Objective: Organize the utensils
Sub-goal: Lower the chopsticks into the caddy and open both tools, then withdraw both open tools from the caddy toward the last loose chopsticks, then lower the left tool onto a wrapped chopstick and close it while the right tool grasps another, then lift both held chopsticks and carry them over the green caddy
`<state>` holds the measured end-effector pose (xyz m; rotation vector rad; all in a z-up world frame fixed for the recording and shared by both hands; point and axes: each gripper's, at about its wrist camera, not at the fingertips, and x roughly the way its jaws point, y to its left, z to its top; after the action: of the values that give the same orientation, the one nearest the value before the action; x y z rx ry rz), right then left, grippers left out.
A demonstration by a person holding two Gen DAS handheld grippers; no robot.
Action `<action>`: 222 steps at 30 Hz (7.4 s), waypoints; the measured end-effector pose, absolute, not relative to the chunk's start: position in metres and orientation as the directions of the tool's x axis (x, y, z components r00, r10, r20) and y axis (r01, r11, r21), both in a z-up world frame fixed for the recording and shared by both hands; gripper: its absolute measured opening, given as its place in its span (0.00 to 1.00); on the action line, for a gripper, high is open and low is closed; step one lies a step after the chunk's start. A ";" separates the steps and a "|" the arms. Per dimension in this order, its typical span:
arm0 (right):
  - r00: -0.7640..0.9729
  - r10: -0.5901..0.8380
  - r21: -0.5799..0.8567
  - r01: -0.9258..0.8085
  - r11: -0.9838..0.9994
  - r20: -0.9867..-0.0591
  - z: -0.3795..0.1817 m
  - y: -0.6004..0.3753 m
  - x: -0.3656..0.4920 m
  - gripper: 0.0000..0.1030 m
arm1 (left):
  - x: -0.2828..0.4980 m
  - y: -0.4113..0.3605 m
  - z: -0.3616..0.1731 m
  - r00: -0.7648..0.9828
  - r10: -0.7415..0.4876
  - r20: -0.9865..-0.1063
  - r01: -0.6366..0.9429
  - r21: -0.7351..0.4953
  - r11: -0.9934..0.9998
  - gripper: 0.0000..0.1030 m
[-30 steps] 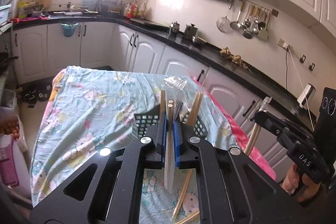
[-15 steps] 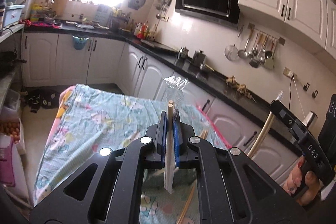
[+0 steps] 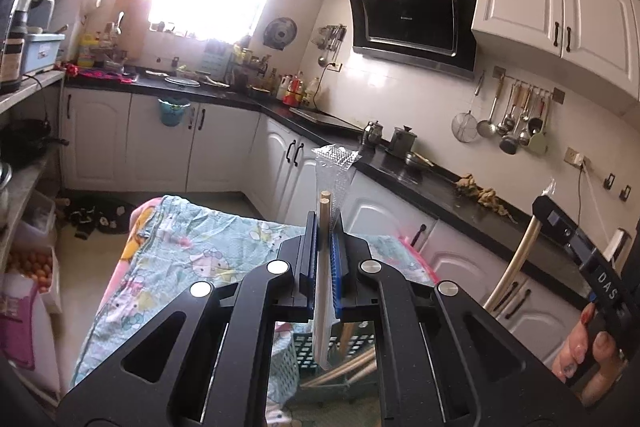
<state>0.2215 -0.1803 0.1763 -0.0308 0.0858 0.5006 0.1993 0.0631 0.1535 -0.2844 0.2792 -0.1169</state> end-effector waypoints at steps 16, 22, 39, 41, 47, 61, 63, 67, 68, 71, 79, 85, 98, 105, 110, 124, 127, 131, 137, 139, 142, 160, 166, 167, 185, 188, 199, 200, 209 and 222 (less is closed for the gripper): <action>0.898 0.431 0.036 -0.430 0.902 -0.088 0.116 -0.180 0.259 0.06 | 0.225 0.040 0.101 0.945 -0.133 -0.299 0.068 -0.219 0.973 0.03; 0.902 0.419 0.033 -0.418 0.908 -0.108 0.100 -0.177 0.268 0.06 | 0.230 0.034 0.087 0.934 -0.151 -0.324 0.081 -0.217 0.973 0.03; 0.887 0.397 0.131 -0.376 0.917 -0.236 0.074 -0.189 0.278 0.25 | 0.229 0.030 0.066 0.904 -0.204 -0.377 0.118 -0.238 0.964 0.15; 0.887 0.394 0.133 -0.371 0.919 -0.242 0.075 -0.192 0.275 0.27 | 0.227 0.031 0.067 0.905 -0.205 -0.373 0.118 -0.243 0.963 0.24; 0.877 0.396 0.143 -0.370 0.918 -0.272 0.075 -0.201 0.267 0.37 | 0.215 0.039 0.074 0.911 -0.210 -0.355 0.116 -0.266 0.957 0.45; 0.845 0.403 0.120 -0.387 0.914 -0.351 0.070 -0.207 0.236 0.50 | 0.178 0.043 0.080 0.913 -0.222 -0.344 0.133 -0.263 0.955 0.89; 0.842 0.405 0.118 -0.389 0.913 -0.356 0.069 -0.208 0.230 0.51 | 0.173 0.043 0.080 0.912 -0.222 -0.344 0.133 -0.261 0.956 0.89; 0.838 0.411 0.119 -0.396 0.911 -0.358 0.069 -0.210 0.218 0.54 | 0.161 0.046 0.078 0.915 -0.216 -0.341 0.129 -0.261 0.957 0.89; 0.837 0.412 0.118 -0.398 0.910 -0.360 0.069 -0.210 0.215 0.54 | 0.159 0.048 0.077 0.915 -0.215 -0.340 0.128 -0.261 0.957 0.89; 0.834 0.413 0.115 -0.400 0.909 -0.366 0.069 -0.209 0.208 0.54 | 0.152 0.050 0.076 0.916 -0.215 -0.338 0.125 -0.268 0.955 0.89; 0.825 0.424 0.120 -0.410 0.904 -0.375 0.069 -0.211 0.190 0.54 | 0.137 0.053 0.070 0.915 -0.214 -0.343 0.118 -0.279 0.953 0.89; 0.815 0.426 0.127 -0.411 0.903 -0.392 0.066 -0.215 0.178 0.54 | 0.131 0.049 0.060 0.903 -0.223 -0.368 0.123 -0.276 0.953 0.89; 0.786 0.410 0.117 -0.404 0.907 -0.463 0.043 -0.225 0.156 0.55 | 0.117 0.032 0.025 0.857 -0.263 -0.444 0.156 -0.262 0.952 0.89; 0.769 0.396 0.114 -0.395 0.912 -0.501 0.027 -0.233 0.148 0.55 | 0.110 0.025 0.003 0.820 -0.284 -0.496 0.171 -0.261 0.950 0.89; 0.746 0.388 0.121 -0.388 0.914 -0.541 0.011 -0.241 0.141 0.55 | 0.106 0.020 -0.012 0.795 -0.297 -0.529 0.183 -0.258 0.949 0.89; 0.653 0.340 0.159 -0.321 0.933 -0.676 -0.035 -0.244 0.126 0.54 | 0.101 -0.006 -0.049 0.691 -0.347 -0.634 0.250 -0.241 0.938 0.74; 0.628 0.316 0.168 -0.285 0.944 -0.711 -0.045 -0.244 0.123 0.54 | 0.104 -0.013 -0.058 0.654 -0.358 -0.666 0.265 -0.242 0.933 0.66; 0.580 0.298 0.185 -0.247 0.951 -0.758 -0.061 -0.245 0.121 0.50 | 0.106 -0.019 -0.070 0.609 -0.370 -0.701 0.279 -0.247 0.928 0.58; 0.501 0.309 0.244 -0.192 0.951 -0.809 -0.082 -0.249 0.122 0.45 | 0.114 -0.027 -0.086 0.548 -0.380 -0.745 0.289 -0.257 0.922 0.46; 0.477 0.324 0.273 -0.174 0.946 -0.817 -0.088 -0.249 0.124 0.44 | 0.117 -0.029 -0.090 0.535 -0.377 -0.756 0.291 -0.254 0.922 0.42; 0.455 0.333 0.298 -0.148 0.943 -0.826 -0.095 -0.250 0.128 0.44 | 0.120 -0.033 -0.096 0.511 -0.383 -0.770 0.299 -0.259 0.919 0.38; 0.437 0.416 0.464 0.004 0.886 -0.797 -0.110 -0.276 0.174 0.19 | 0.126 -0.024 -0.104 0.470 -0.364 -0.804 0.302 -0.241 0.922 0.11; 0.459 0.444 0.502 0.006 0.865 -0.770 -0.106 -0.281 0.180 0.14 | 0.116 -0.018 -0.096 0.475 -0.378 -0.794 0.317 -0.246 0.916 0.07; 0.465 0.447 0.505 0.000 0.863 -0.764 -0.105 -0.282 0.180 0.14 | 0.115 -0.017 -0.094 0.479 -0.377 -0.793 0.318 -0.243 0.916 0.06; 0.637 0.509 0.428 -0.294 0.855 -0.579 -0.010 -0.251 0.162 0.08 | 0.115 0.007 0.000 0.682 -0.396 -0.615 0.304 -0.254 0.918 0.04; 0.657 0.506 0.389 -0.330 0.860 -0.559 0.003 -0.245 0.159 0.07 | 0.120 0.009 0.014 0.706 -0.395 -0.588 0.303 -0.254 0.919 0.03; 0.719 0.508 0.260 -0.437 0.861 -0.474 0.048 -0.224 0.150 0.05 | 0.129 0.012 0.069 0.770 -0.415 -0.485 0.326 -0.259 0.909 0.03; 0.725 0.507 0.251 -0.441 0.862 -0.466 0.053 -0.223 0.149 0.05 | 0.129 0.012 0.073 0.774 -0.415 -0.479 0.329 -0.257 0.909 0.03; 0.769 0.512 0.214 -0.465 0.859 -0.383 0.094 -0.223 0.152 0.04 | 0.126 0.013 0.114 0.800 -0.418 -0.430 0.356 -0.222 0.908 0.03; 0.851 0.475 0.165 -0.448 0.879 -0.225 0.167 -0.241 0.164 0.04 | 0.110 0.038 0.182 0.878 -0.345 -0.333 0.320 -0.130 0.939 0.03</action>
<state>0.1639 -0.2410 0.1674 0.1083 0.2643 0.4869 0.1099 0.0378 0.1819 -0.0719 0.3605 -0.3468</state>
